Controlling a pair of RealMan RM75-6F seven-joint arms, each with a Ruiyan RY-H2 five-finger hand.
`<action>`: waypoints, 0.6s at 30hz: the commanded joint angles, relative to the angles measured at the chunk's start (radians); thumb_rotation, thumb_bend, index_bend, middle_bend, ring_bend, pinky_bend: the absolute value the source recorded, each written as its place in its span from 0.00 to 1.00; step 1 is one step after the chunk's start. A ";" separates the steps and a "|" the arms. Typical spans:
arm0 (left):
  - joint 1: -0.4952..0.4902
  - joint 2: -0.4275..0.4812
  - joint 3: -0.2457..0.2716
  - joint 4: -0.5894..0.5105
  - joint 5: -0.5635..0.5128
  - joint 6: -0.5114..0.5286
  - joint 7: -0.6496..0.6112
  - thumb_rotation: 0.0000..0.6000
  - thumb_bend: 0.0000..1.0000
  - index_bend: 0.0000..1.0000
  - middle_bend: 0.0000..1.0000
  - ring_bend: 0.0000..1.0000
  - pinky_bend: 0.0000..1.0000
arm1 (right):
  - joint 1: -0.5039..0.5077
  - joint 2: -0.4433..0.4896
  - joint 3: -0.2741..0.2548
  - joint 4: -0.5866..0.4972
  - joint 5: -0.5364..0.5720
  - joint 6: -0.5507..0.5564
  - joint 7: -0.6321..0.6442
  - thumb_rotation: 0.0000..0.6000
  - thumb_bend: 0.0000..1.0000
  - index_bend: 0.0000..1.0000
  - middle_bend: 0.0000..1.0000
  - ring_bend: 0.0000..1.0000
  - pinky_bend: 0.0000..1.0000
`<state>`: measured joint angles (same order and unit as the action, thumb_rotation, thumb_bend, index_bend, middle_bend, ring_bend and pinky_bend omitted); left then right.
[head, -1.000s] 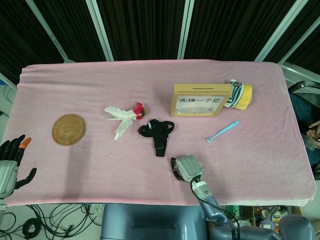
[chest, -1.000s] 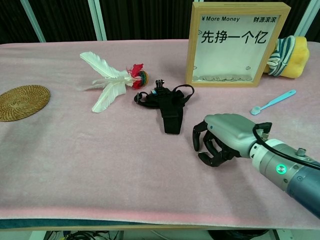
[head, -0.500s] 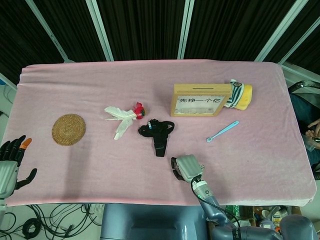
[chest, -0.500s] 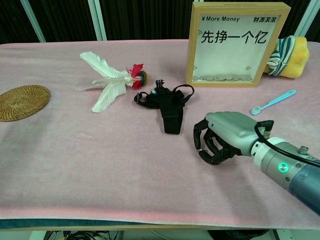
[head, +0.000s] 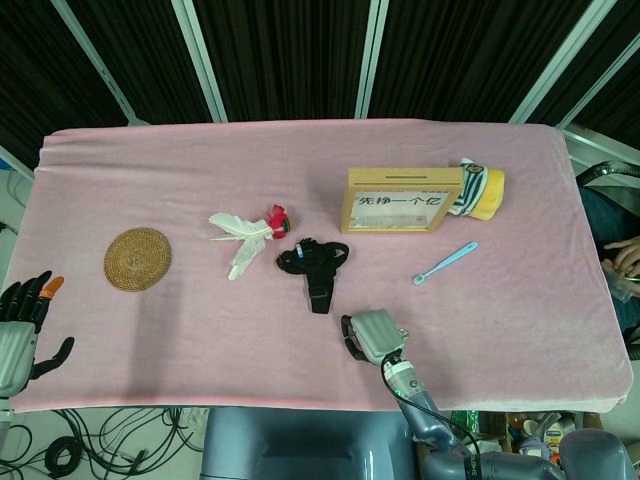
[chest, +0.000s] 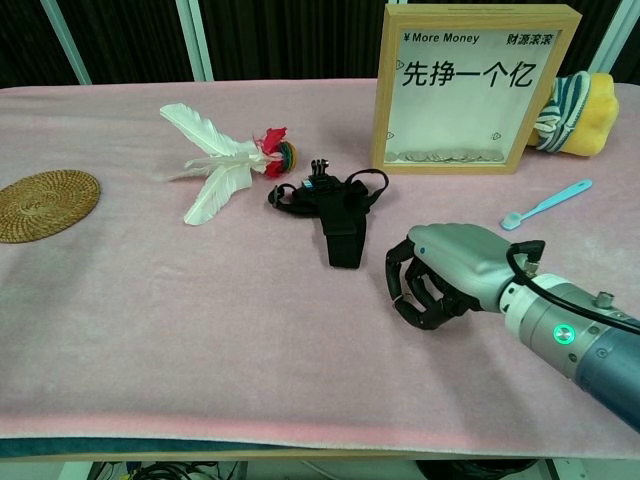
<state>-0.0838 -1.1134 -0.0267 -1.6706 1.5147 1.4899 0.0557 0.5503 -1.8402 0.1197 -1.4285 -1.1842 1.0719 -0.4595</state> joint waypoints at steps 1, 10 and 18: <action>0.000 0.000 0.001 0.000 0.000 -0.001 0.000 1.00 0.33 0.05 0.00 0.00 0.01 | 0.000 0.000 0.001 -0.001 0.000 0.001 0.002 1.00 0.40 0.61 0.77 0.85 0.93; 0.000 0.000 0.000 -0.001 0.000 0.000 -0.003 1.00 0.33 0.05 0.00 0.00 0.02 | 0.006 0.028 0.021 -0.046 -0.009 0.006 0.020 1.00 0.42 0.65 0.77 0.86 0.93; 0.001 -0.001 -0.001 0.001 0.000 0.002 -0.007 1.00 0.33 0.05 0.00 0.00 0.02 | 0.018 0.126 0.092 -0.162 0.020 0.028 -0.007 1.00 0.42 0.68 0.77 0.86 0.93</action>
<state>-0.0833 -1.1145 -0.0274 -1.6699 1.5151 1.4914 0.0492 0.5621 -1.7477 0.1830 -1.5556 -1.1774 1.0906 -0.4540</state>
